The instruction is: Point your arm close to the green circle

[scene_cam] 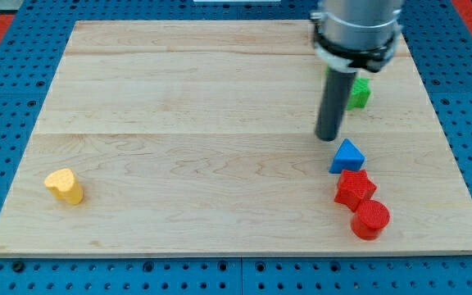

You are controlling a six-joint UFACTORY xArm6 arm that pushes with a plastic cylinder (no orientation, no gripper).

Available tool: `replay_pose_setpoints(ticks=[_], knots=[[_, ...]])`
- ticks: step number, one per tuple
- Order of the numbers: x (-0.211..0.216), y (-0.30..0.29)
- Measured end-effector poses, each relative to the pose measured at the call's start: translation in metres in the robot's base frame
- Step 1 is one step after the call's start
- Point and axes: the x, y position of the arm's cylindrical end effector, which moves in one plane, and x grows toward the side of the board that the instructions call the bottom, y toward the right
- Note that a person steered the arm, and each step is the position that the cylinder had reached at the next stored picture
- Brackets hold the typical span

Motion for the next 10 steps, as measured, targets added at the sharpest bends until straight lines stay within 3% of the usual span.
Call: replay_pose_setpoints(ticks=[2, 3, 7, 9, 10], knots=[[-0.051, 0.099], [-0.082, 0.106], [-0.127, 0.066], [-0.184, 0.072], [-0.198, 0.043]])
